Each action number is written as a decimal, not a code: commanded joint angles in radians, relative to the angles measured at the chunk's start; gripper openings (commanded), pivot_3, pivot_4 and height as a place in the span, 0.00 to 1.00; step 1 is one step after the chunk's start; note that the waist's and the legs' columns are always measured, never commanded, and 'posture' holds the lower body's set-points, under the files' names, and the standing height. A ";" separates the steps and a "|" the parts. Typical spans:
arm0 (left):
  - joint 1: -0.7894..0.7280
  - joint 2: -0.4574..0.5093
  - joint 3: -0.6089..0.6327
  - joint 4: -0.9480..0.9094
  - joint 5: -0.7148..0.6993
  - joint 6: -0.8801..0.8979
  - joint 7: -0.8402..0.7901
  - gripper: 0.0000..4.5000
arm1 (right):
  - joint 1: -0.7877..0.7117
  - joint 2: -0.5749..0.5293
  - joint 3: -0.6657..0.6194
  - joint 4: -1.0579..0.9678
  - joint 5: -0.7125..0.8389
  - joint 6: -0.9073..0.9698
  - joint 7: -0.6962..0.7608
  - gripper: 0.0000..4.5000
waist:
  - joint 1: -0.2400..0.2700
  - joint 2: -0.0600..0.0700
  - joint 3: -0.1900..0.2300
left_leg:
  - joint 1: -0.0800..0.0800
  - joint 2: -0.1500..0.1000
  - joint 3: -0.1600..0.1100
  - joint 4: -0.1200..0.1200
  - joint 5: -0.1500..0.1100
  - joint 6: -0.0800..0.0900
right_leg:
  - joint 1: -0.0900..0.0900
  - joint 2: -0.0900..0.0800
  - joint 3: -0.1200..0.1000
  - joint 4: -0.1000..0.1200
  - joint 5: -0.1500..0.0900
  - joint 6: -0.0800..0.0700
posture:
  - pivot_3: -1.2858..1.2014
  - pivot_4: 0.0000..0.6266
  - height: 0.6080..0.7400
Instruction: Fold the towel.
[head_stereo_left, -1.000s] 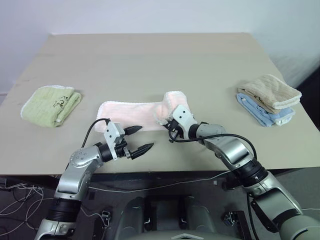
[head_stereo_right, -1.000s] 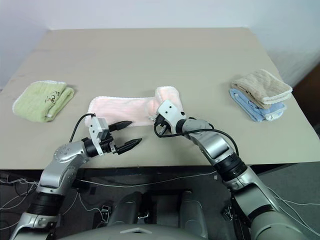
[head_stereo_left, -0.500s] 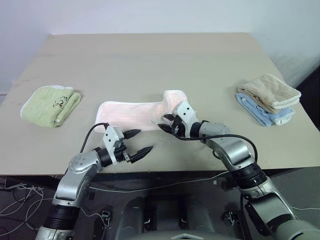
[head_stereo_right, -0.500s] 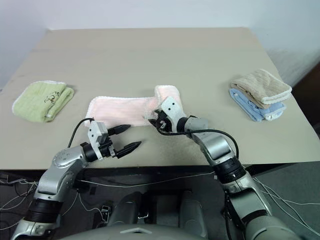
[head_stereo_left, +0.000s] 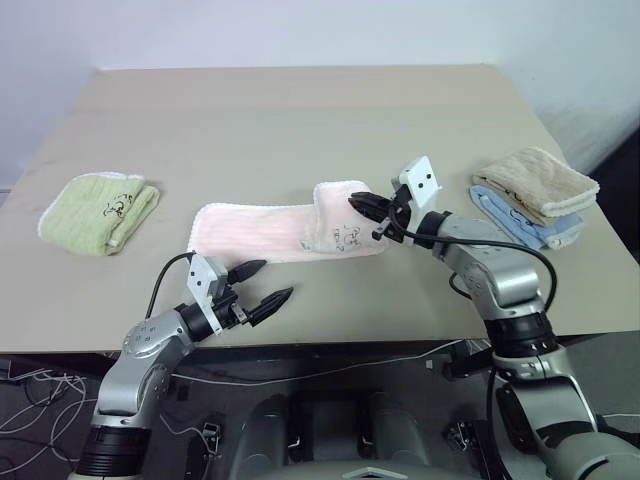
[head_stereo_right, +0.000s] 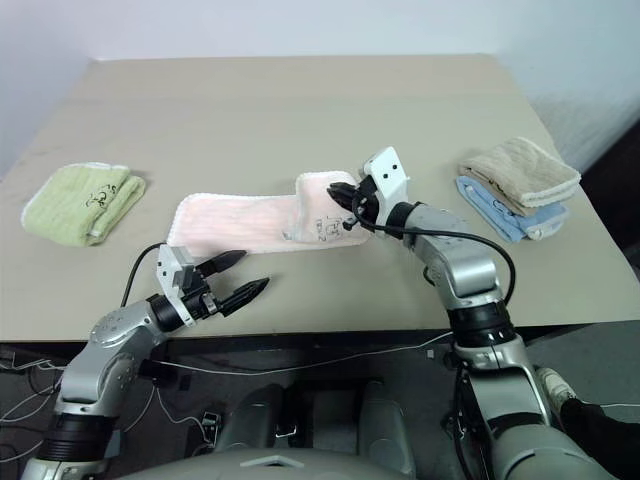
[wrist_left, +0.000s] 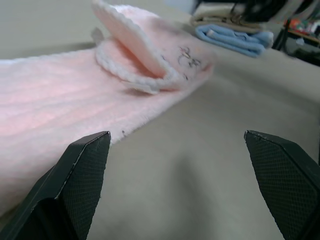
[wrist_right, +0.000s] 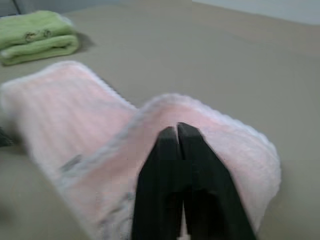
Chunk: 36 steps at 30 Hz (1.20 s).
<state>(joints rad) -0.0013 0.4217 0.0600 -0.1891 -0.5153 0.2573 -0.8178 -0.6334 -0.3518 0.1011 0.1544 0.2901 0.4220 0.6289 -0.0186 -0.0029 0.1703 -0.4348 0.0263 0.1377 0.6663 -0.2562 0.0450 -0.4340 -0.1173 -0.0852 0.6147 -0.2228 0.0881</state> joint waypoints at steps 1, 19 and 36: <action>0.013 -0.016 0.027 -0.066 -0.029 0.012 0.040 1.00 | -0.060 0.051 0.040 0.185 -0.081 -0.146 0.007 0.01 | 0.000 0.000 0.000 | 0.000 0.000 0.000 0.000 0.000 0.000 | 0.000 0.000 0.000 0.000 0.000 0.000 | 0.52 0.24 1.00; 0.112 -0.098 0.077 -0.266 -0.086 0.173 0.349 1.00 | -0.082 0.124 0.077 0.456 -0.207 -0.350 0.077 0.01 | -0.002 -0.001 -0.001 | 0.006 0.000 0.000 -0.001 0.000 -0.002 | 0.006 0.000 0.000 0.000 0.000 0.000 | 0.52 0.24 1.00; 0.092 -0.398 0.233 -0.378 -0.482 0.339 0.966 1.00 | -0.164 0.029 -0.038 0.266 -0.081 -0.331 0.214 0.01 | 0.006 -0.001 0.002 | 0.004 -0.002 -0.001 0.000 -0.003 0.000 | 0.005 -0.006 0.002 -0.001 0.000 0.001 | 0.52 0.24 1.00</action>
<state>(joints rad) 0.1019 0.0300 0.2462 -0.4992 -0.8898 0.5546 -0.0026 -0.7410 -0.3038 0.1119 0.5094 0.1639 0.1013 0.8108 -0.0125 -0.0034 0.1727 -0.4306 0.0243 0.1357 0.6663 -0.2591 0.0458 -0.4284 -0.1231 -0.0839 0.6140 -0.2223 0.0889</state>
